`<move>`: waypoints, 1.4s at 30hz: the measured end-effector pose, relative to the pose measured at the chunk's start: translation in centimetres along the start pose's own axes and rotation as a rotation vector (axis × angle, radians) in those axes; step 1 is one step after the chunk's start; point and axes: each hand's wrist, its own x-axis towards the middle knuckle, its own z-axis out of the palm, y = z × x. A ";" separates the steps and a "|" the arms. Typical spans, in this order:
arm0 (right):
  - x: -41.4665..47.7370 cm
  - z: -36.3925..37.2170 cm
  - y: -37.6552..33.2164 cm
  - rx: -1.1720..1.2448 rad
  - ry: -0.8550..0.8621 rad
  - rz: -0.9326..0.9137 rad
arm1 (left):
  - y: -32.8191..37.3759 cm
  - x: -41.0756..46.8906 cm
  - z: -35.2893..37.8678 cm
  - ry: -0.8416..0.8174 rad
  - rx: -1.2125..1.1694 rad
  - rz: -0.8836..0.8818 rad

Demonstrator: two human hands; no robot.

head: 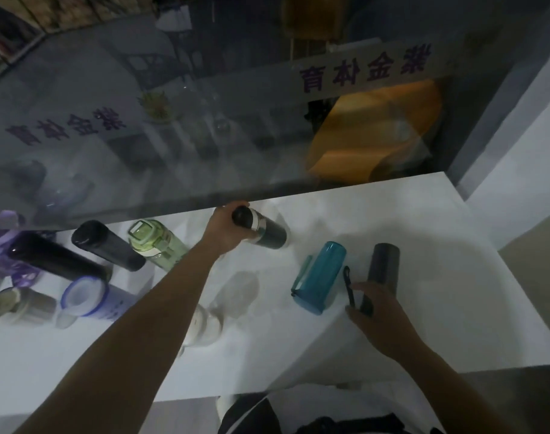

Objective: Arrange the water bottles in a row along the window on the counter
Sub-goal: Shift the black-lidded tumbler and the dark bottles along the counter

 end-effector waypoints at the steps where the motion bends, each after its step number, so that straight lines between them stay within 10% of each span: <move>1: 0.2 0.1 -0.1 0.008 -0.009 -0.010 | 0.4 0.3 -0.7 -0.013 0.098 0.029; 18: 0.0 1.1 0.4 0.021 -0.033 -0.010 | 2.4 -0.7 -3.2 -0.254 0.649 0.014; 24: -1.7 0.4 0.6 0.004 0.027 0.037 | 2.9 -6.4 4.4 0.058 0.084 0.280; 31: -6.3 -0.6 1.8 -0.073 0.056 0.143 | -1.2 -11.4 15.0 -0.175 -0.312 -0.270; 42: -9.4 0.2 0.7 -0.094 0.069 0.239 | -3.1 -12.5 17.7 -0.181 -0.569 -0.324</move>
